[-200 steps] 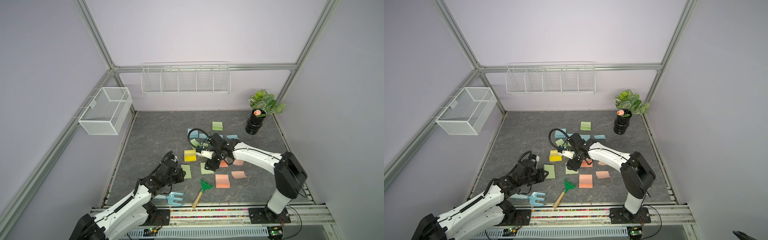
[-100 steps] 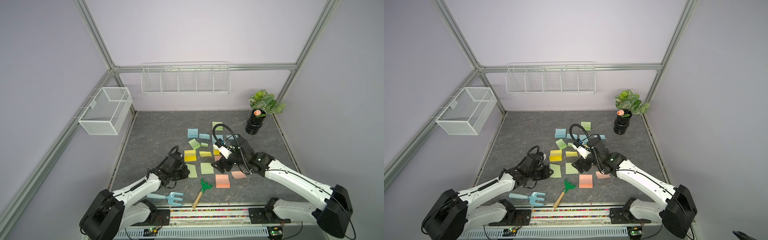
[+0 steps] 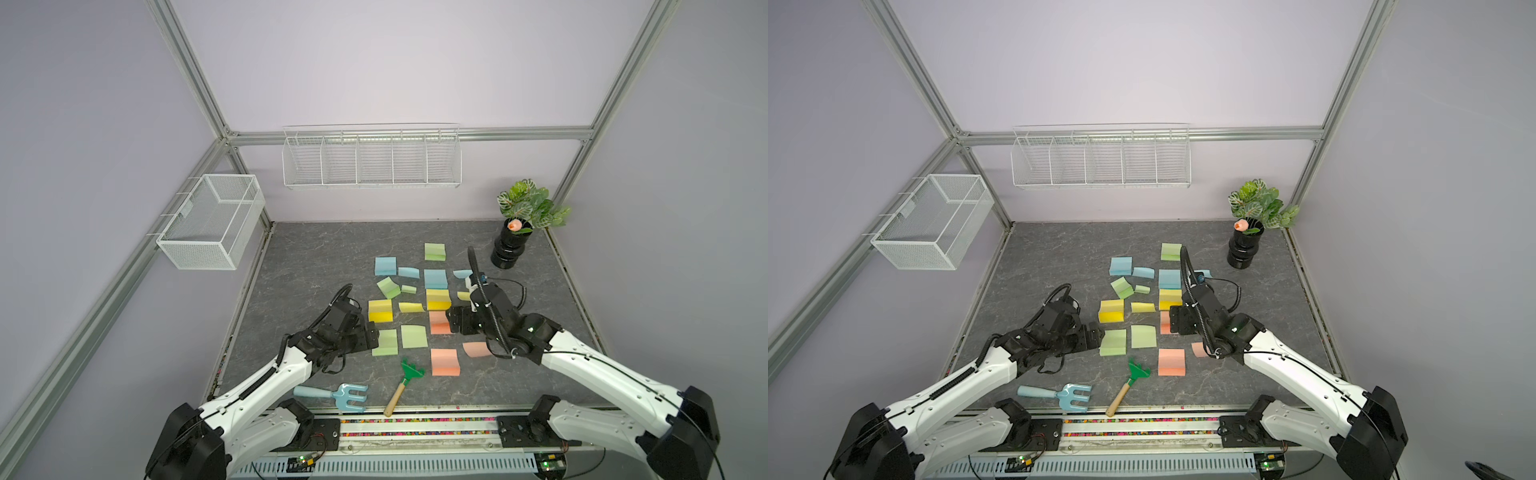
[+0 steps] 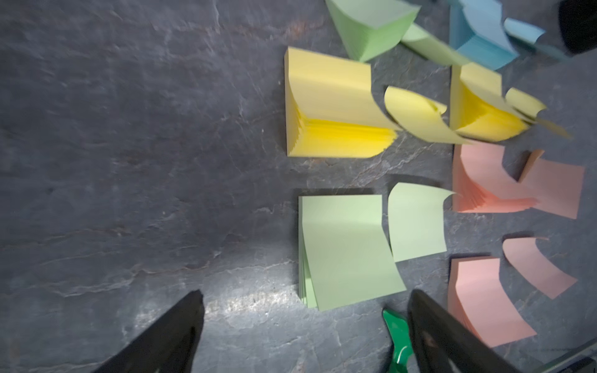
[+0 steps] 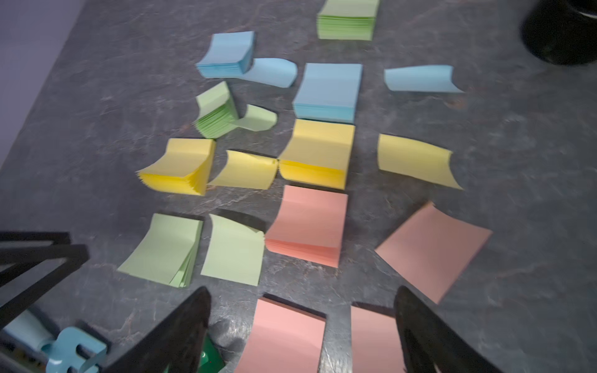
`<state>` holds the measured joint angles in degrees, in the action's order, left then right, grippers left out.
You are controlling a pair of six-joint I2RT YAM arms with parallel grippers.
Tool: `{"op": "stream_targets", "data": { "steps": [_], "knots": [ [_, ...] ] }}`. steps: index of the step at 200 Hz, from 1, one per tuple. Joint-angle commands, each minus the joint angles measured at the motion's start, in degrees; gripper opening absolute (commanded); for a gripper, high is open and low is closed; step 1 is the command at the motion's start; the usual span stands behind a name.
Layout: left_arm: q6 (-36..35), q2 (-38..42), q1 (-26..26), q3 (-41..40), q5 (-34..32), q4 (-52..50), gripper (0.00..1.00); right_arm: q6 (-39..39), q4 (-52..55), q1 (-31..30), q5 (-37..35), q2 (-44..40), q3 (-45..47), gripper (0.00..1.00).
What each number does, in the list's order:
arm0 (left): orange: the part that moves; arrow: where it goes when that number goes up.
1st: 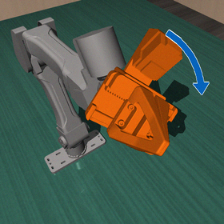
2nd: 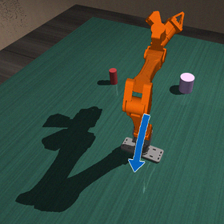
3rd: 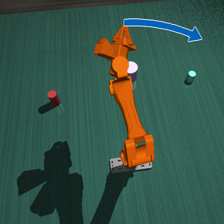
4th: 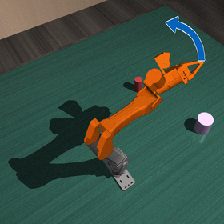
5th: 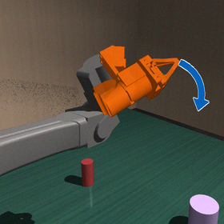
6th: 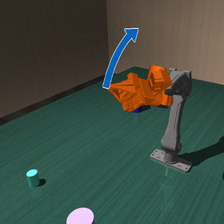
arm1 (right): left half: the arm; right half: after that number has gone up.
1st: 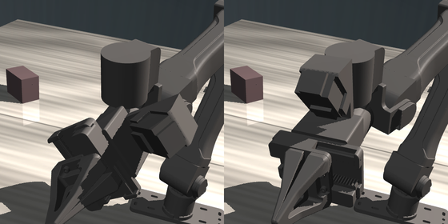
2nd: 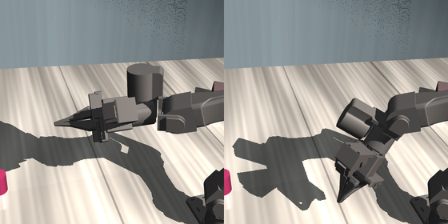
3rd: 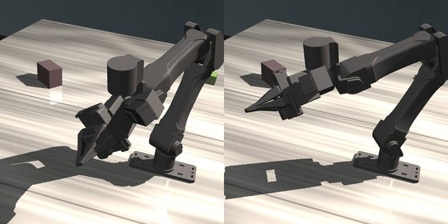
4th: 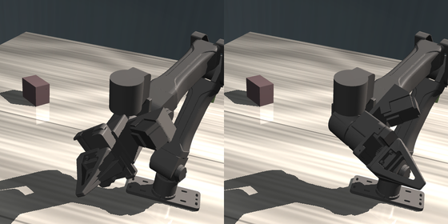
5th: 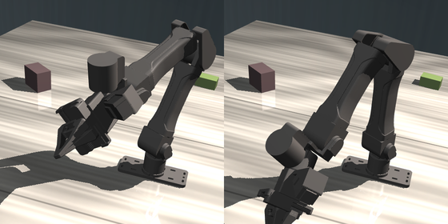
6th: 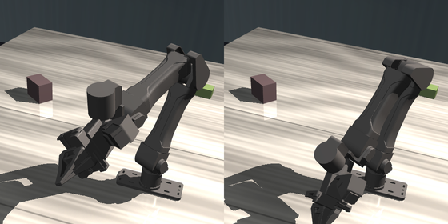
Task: Tear off pages from different memo pads
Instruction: Place the memo pad at the center of the board, then reset both arms
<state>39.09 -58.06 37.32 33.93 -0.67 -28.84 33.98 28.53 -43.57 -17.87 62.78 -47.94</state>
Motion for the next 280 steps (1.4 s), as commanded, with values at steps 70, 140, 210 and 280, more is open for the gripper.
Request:
{"op": "stream_targets", "data": {
  "steps": [70,140,210,280],
  "knots": [
    [9.22,-4.46,-0.23,18.31,-16.39,-26.89,1.00,9.57,17.81,0.33,-13.88,9.84,-8.93,0.89],
    [18.57,-13.70,-0.23,24.40,-38.09,-29.57,1.00,-1.71,12.46,1.16,-26.59,13.30,-10.31,0.89],
    [15.42,-27.58,-0.32,31.71,-44.62,-25.54,1.00,-22.61,-13.42,7.86,-37.09,14.62,-0.94,0.89],
    [5.40,-30.77,-0.27,28.92,-37.34,-13.24,1.00,-31.85,-49.76,32.37,-17.14,25.68,10.75,0.89]
  ]
}}
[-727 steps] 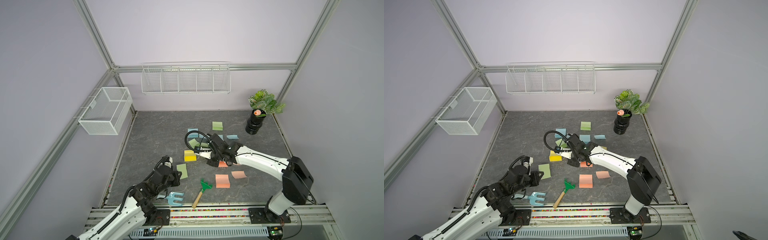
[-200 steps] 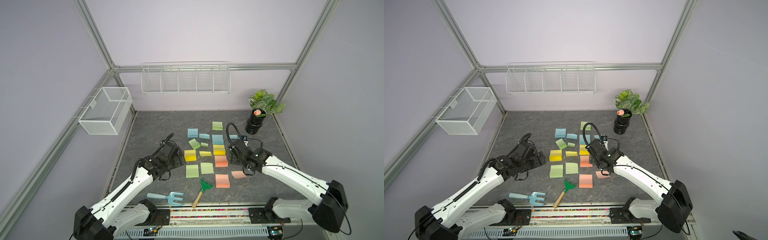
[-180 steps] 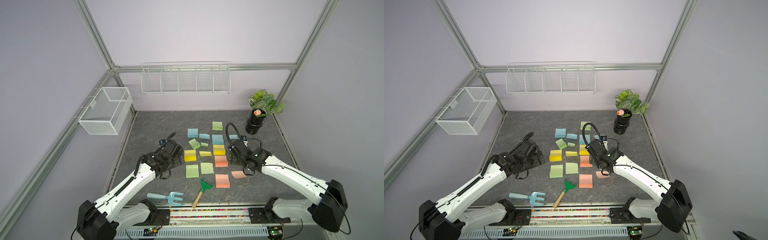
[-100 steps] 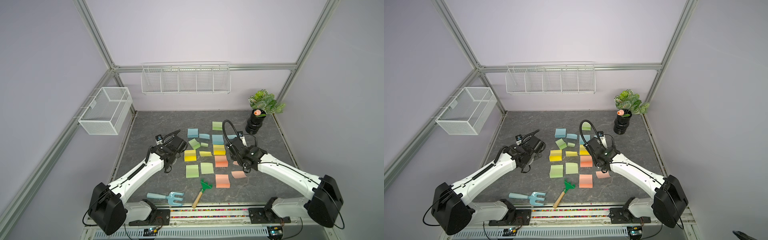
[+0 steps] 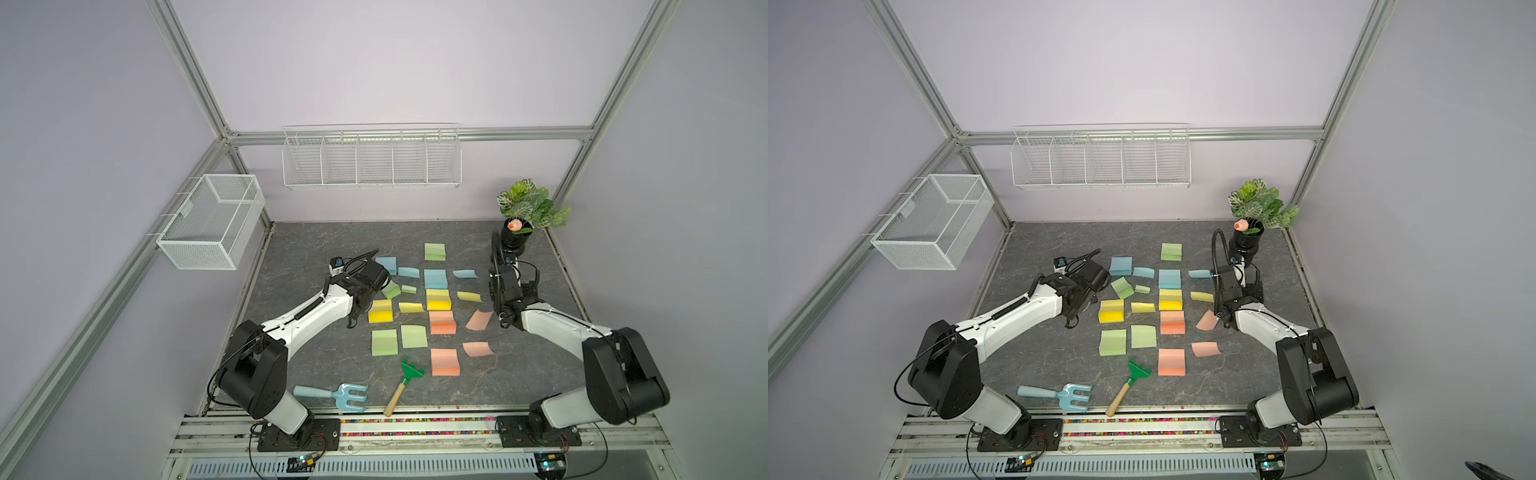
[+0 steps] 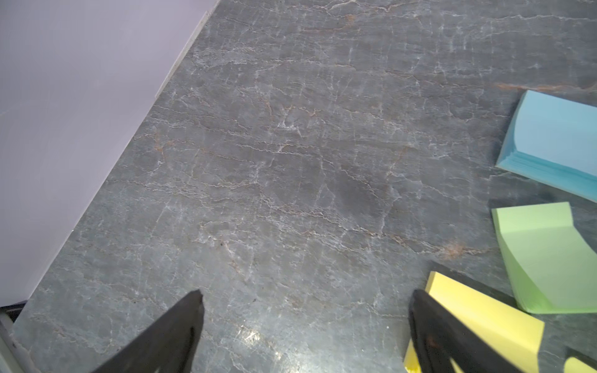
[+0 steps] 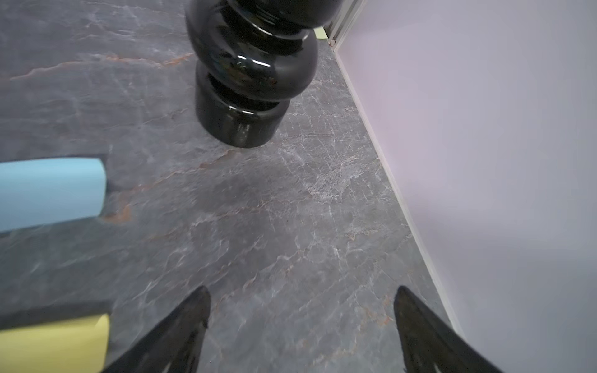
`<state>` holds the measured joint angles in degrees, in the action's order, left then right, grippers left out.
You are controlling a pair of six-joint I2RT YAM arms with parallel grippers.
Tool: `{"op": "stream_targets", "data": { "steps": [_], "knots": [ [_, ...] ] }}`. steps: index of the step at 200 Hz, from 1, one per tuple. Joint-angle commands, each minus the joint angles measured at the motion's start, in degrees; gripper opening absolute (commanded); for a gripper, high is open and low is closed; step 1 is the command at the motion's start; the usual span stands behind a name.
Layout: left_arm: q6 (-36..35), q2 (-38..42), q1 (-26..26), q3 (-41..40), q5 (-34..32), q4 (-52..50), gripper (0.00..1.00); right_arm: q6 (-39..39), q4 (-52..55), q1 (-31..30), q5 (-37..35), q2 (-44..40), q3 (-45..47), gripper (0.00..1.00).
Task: Tear off pages from different memo pads
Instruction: Reset both arms
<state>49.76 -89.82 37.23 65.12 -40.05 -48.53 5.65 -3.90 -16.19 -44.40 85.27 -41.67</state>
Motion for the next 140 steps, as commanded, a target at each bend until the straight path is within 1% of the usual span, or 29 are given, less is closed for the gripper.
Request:
{"op": "stream_targets", "data": {
  "steps": [1,8,16,22,29,36,54,58,61,65,69,74,78,80,86,90,93,98,103,107,109,118,124,128,134,140],
  "knots": [
    [-5.59,1.02,-0.21,-2.37,2.24,6.66,1.00,-3.45,-17.92,5.49,9.28,3.47,4.66,0.89],
    [-7.92,1.66,-0.23,-2.84,3.74,8.08,1.00,-2.04,-12.79,6.72,9.89,3.18,2.93,0.89],
    [-9.85,2.28,-0.23,-2.88,5.16,8.40,1.00,-4.25,-18.48,7.58,11.54,3.10,5.06,0.89],
    [-10.91,2.95,-0.15,-3.38,5.63,9.07,1.00,-4.56,-18.42,7.72,12.31,2.22,5.60,0.89],
    [-12.68,4.05,-0.14,-4.61,6.92,10.79,1.00,-5.46,-22.63,8.18,12.99,1.64,7.52,0.89],
    [-14.59,5.41,-0.14,-6.19,8.13,12.91,1.00,-5.38,-23.58,8.72,13.67,0.72,8.59,0.89],
    [-18.46,10.45,-0.14,-10.70,9.74,18.00,1.00,-6.12,-28.14,10.07,18.52,-0.44,11.06,0.89],
    [-19.21,11.94,-0.14,-12.04,9.74,19.58,1.00,-7.03,-34.04,10.47,20.76,0.30,13.29,0.89],
    [-19.80,13.11,-0.14,-13.16,9.69,20.76,1.00,-8.43,-42.50,10.98,22.46,1.80,16.20,0.89],
    [-20.68,15.24,-0.14,-14.39,9.41,22.51,1.00,-8.45,-45.45,11.33,23.40,2.24,17.96,0.89],
    [-21.56,16.65,-0.14,-16.42,8.91,24.53,1.00,-7.39,-44.57,12.18,25.51,0.91,19.25,0.89],
    [-22.69,19.59,-0.14,-18.50,8.13,27.21,1.00,-6.25,-43.74,13.85,30.65,-0.99,20.53,0.89],
    [-23.77,21.17,-0.14,-20.23,7.34,29.61,1.00,-6.47,-48.65,15.03,34.39,-0.27,22.77,0.89],
    [-24.21,22.21,-0.14,-21.40,6.94,30.79,1.00,-6.69,-52.72,15.37,35.68,0.95,24.18,0.89],
    [-26.01,25.51,-0.14,-24.85,5.40,34.83,1.00,-8.02,-64.49,15.31,37.39,4.80,26.90,0.89],
    [-27.10,27.76,-0.14,-27.40,4.18,37.89,1.00,-8.65,-67.37,15.15,38.16,5.94,28.02,0.89],
    [-27.89,29.44,-0.14,-29.41,3.07,40.45,1.00,-8.99,-66.65,14.97,38.39,5.35,28.33,0.89],
    [-29.16,32.10,-0.14,-32.92,1.49,44.35,1.00,-9.05,-61.07,14.84,38.49,3.11,27.73,0.89],
    [-30.82,34.39,-0.14,-36.73,1.21,50.65,1.00,-8.62,-53.96,14.89,38.45,0.81,25.69,0.89],
    [-32.45,36.57,-0.14,-39.96,1.16,55.63,1.00,-8.55,-50.71,14.87,38.13,0.45,24.12,0.89],
    [-33.10,37.44,-0.14,-41.54,1.17,57.43,1.00,-8.49,-50.11,14.91,38.07,0.80,23.29,0.89],
    [-37.67,40.86,-0.14,-49.18,2.50,71.73,0.99,-8.35,-50.27,14.70,36.80,3.74,20.91,0.89],
    [-42.00,42.03,-0.14,-54.91,4.18,80.30,1.00,-8.09,-49.24,15.15,36.83,2.83,21.28,0.89],
    [-43.08,42.60,-0.21,-57.91,4.43,85.98,0.99,-7.72,-47.80,14.99,35.95,2.04,21.29,0.89],
    [-43.76,43.00,-0.36,-60.60,3.77,91.35,0.99,-7.63,-47.98,14.91,35.55,2.05,21.21,0.89],
    [-43.43,43.36,-0.47,-61.58,1.93,92.70,0.99,-7.98,-48.86,14.80,35.46,2.93,20.88,0.89]
  ]
}}
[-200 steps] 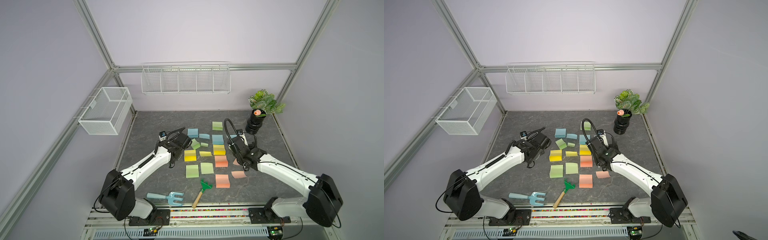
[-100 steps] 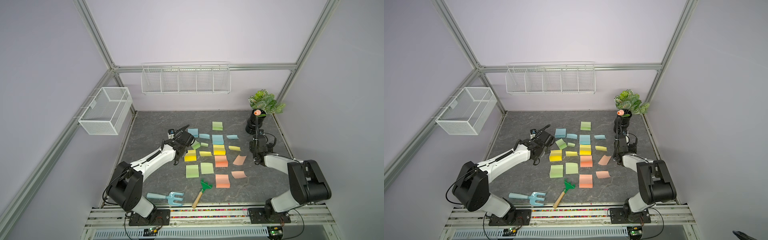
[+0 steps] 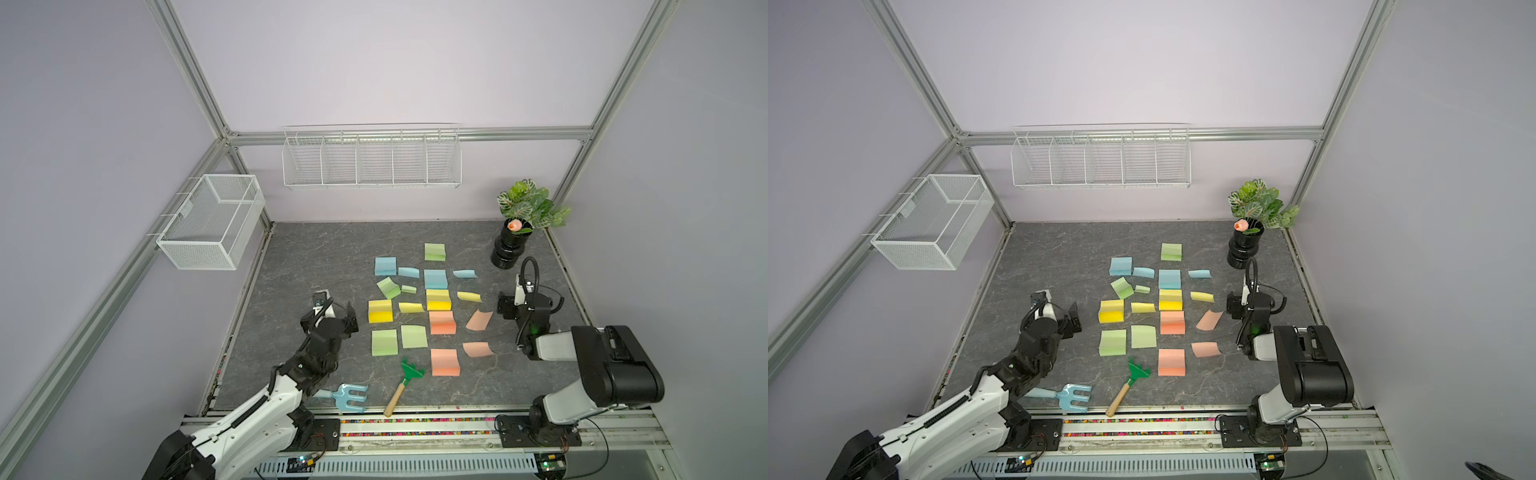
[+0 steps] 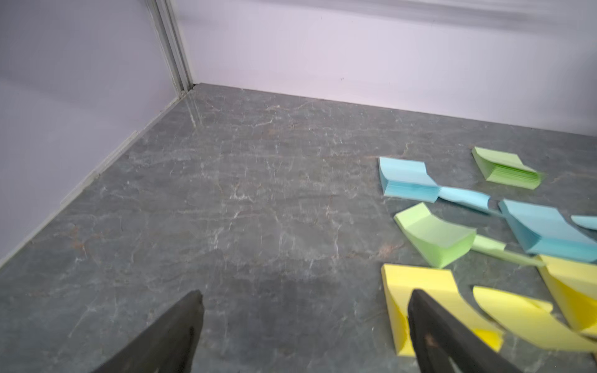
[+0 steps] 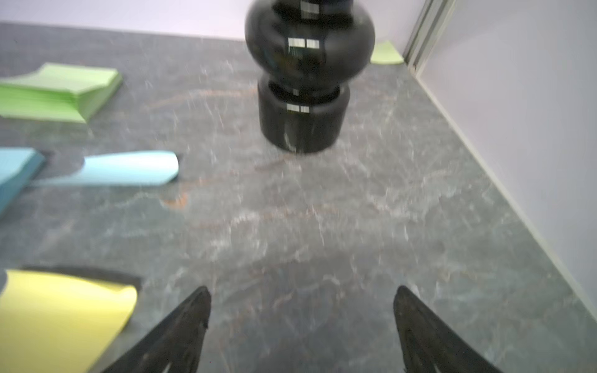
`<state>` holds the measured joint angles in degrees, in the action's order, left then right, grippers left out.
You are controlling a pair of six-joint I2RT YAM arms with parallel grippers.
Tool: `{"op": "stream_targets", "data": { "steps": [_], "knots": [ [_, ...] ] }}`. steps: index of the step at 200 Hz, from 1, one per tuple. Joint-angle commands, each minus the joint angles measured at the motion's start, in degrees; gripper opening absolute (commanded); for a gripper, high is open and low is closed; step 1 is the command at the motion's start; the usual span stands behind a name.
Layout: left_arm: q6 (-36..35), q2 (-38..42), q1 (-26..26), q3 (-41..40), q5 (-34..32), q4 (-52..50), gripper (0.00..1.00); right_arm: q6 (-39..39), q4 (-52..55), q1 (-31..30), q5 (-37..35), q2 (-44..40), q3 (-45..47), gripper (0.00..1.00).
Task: Tear off pages from different memo pads
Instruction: Reset both arms
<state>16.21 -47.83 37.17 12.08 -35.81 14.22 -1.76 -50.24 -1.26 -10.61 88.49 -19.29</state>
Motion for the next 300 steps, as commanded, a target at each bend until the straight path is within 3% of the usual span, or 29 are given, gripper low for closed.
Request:
{"op": "stream_targets", "data": {
  "steps": [1,17,34,53,63,78,87,105,127,142,156,169,176,192,205,223,300],
  "knots": [
    [-9.79,1.40,-0.46,-8.50,-2.63,29.79,0.99,-0.59,-2.60,-0.18,1.70,-0.22,-1.52,0.89],
    [-9.73,2.23,-1.22,-4.79,-3.04,23.39,0.99,-0.42,-0.80,-0.29,1.77,-1.03,-1.68,0.89],
    [-20.60,1.06,-1.20,0.72,-6.80,20.70,0.99,-0.46,-1.38,-0.22,2.01,-0.68,-1.60,0.89],
    [-31.44,-3.06,-4.11,0.34,-10.61,29.02,0.99,-0.52,-1.54,-0.07,2.01,-0.76,-1.58,0.89],
    [-27.96,-5.42,-9.35,-0.12,-9.64,30.70,0.99,-0.44,-1.20,-0.12,2.04,-0.83,-1.62,0.89],
    [-14.99,-9.20,-19.87,-3.61,-5.13,29.25,0.99,-0.54,-1.35,-0.22,2.02,-0.84,-1.61,0.89],
    [-10.88,-13.92,-25.06,-5.47,-2.69,34.93,0.99,-0.57,-1.24,-0.21,1.92,-0.89,-1.54,0.89],
    [-14.44,-20.19,-27.72,-5.82,0.82,43.36,0.99,-0.61,-1.44,-0.24,1.72,-0.90,-1.52,0.89],
    [-15.81,-24.91,-29.03,3.61,10.51,32.61,0.99,-0.61,-1.48,-0.41,1.69,-0.85,-1.52,0.89],
    [-15.90,-36.79,-29.11,2.42,12.74,46.94,0.99,-0.59,-1.44,-0.47,1.55,-0.86,-1.50,0.89],
    [-18.71,-45.90,-28.77,-1.83,12.54,66.66,0.99,-0.70,-1.52,-0.43,1.41,-0.81,-1.50,0.89],
    [-16.83,-40.08,-28.77,-1.19,12.22,54.43,0.99,-0.70,-1.52,-0.53,1.32,-0.86,-1.51,0.89],
    [-15.94,-37.12,-29.24,3.09,13.48,44.12,0.99,-0.70,-1.51,-0.51,1.30,-0.86,-1.54,0.89],
    [-16.13,-40.25,-30.75,11.06,16.13,34.79,0.99,-0.70,-1.44,-0.51,1.42,-0.86,-1.53,0.89],
    [-13.33,-38.63,-33.40,13.11,19.32,27.83,0.99,-0.70,-1.53,-0.50,1.30,-0.79,-1.50,0.89],
    [-14.49,-39.55,-33.39,11.77,19.80,32.35,0.99,-0.75,-1.54,-0.55,1.35,-0.81,-1.53,0.89],
    [-13.57,-38.81,-33.39,12.80,19.67,29.03,0.99,-0.61,-1.50,-0.33,1.81,-0.64,-1.70,0.89]
  ]
}}
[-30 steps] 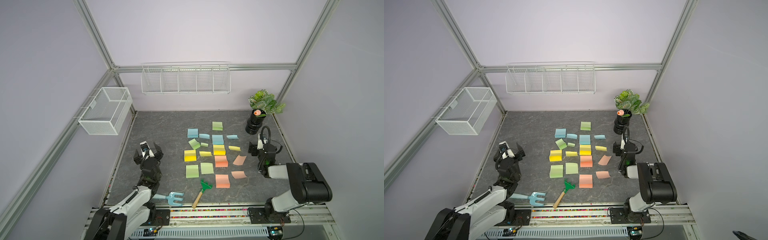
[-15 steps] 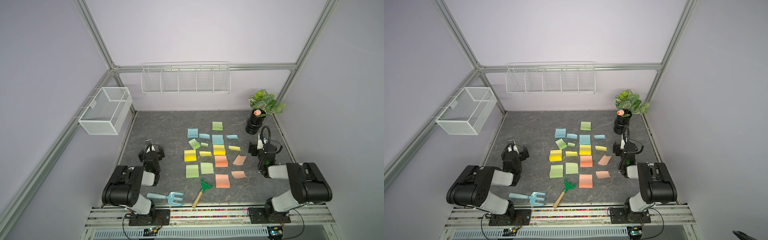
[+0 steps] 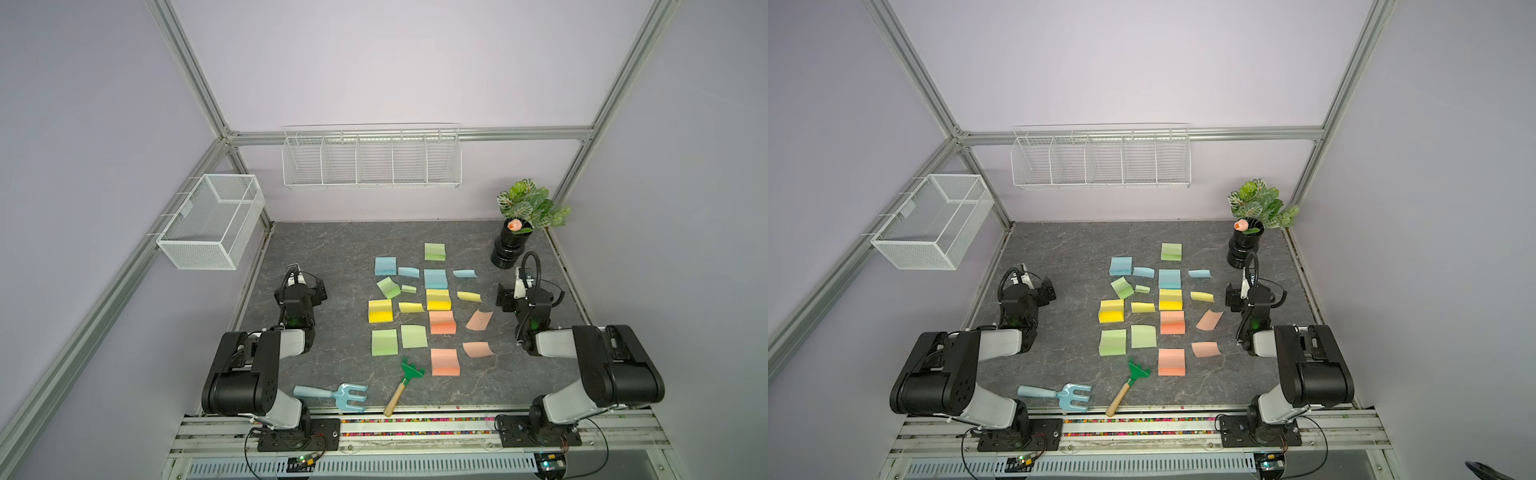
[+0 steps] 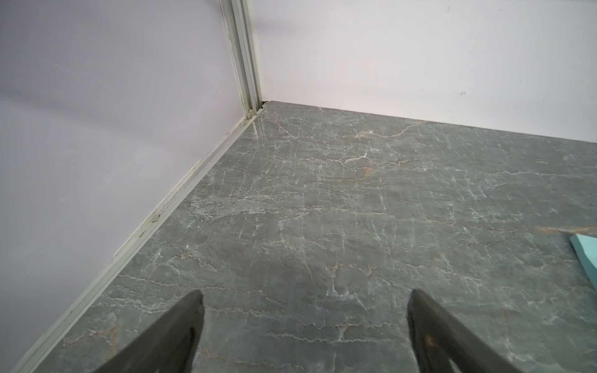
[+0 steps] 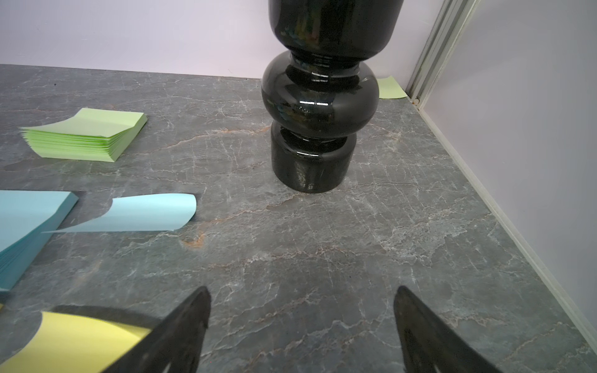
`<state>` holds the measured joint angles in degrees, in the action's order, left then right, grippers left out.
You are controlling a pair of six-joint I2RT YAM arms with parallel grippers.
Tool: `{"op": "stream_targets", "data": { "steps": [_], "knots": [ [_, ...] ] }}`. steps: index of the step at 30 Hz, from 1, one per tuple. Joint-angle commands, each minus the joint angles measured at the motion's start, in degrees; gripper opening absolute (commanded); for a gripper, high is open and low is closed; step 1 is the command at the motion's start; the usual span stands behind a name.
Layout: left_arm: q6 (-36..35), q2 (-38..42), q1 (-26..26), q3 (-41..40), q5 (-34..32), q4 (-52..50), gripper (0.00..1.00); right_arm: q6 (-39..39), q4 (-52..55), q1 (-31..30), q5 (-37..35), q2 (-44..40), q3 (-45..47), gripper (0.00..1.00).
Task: Tear off pages from different memo pads
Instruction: Reset both arms
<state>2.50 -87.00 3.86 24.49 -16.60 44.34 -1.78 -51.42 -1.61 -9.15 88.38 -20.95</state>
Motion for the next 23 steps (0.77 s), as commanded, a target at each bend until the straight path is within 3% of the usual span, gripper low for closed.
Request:
{"op": "stream_targets", "data": {
  "steps": [1,23],
  "knots": [
    [0.13,0.30,-0.08,0.38,0.49,-1.05,0.99,-0.55,-0.29,0.02,0.39,-0.51,-0.09,0.89],
    [0.14,0.25,-0.08,0.39,0.48,-0.91,0.99,-0.68,1.51,1.12,4.46,-0.58,-0.85,0.89]
  ]
}}
